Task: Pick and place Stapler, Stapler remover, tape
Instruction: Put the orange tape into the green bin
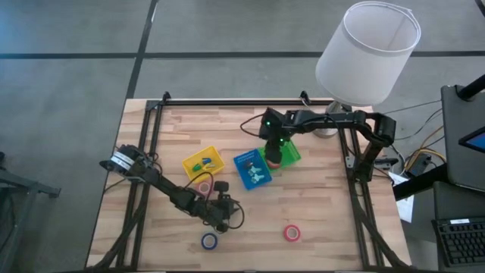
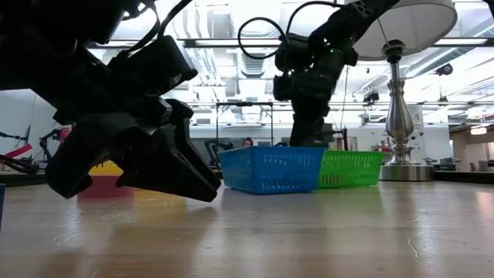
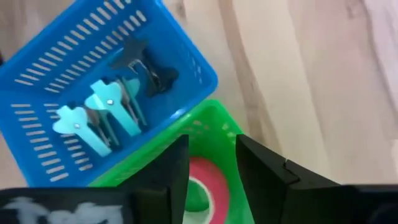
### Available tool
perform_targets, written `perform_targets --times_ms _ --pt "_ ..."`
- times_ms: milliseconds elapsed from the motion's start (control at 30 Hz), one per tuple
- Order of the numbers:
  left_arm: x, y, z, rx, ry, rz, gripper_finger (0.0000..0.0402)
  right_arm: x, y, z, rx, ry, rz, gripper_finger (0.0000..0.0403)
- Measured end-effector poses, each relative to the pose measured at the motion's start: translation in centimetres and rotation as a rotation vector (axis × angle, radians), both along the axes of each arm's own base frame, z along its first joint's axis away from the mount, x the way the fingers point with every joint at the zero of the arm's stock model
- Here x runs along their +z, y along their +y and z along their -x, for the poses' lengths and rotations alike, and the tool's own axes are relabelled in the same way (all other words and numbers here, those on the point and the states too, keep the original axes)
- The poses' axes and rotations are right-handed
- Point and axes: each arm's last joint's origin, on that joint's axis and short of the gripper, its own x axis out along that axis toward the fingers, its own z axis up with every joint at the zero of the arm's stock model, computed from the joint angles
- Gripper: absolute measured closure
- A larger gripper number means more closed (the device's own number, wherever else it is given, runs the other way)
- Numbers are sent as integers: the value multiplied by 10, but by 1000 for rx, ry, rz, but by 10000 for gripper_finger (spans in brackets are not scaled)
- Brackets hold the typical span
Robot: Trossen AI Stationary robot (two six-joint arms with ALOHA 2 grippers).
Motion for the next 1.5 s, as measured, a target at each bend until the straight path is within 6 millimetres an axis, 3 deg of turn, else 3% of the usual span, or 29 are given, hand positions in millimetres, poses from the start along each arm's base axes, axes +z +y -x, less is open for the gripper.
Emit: perform_targets --times_ms 300,467,600,767,900,1233,1500 --pt "-1 0 0 2 8 3 282 -4 10 12 -19 154 -66 300" --pt "-1 0 1 7 6 11 282 3 31 16 27 202 -67 305" --pt "-1 0 1 10 5 17 282 20 52 18 9 186 23 298" --pt "0 -1 0 15 0 27 282 42 90 26 -38 144 4 281" --pt "2 -1 -1 16 -5 30 282 46 129 33 21 138 -20 268" --pt "7 -4 -6 2 -22 21 282 18 222 58 97 238 -83 241" --pt "18 -6 -16 0 -58 10 282 -10 270 66 139 236 -121 236"
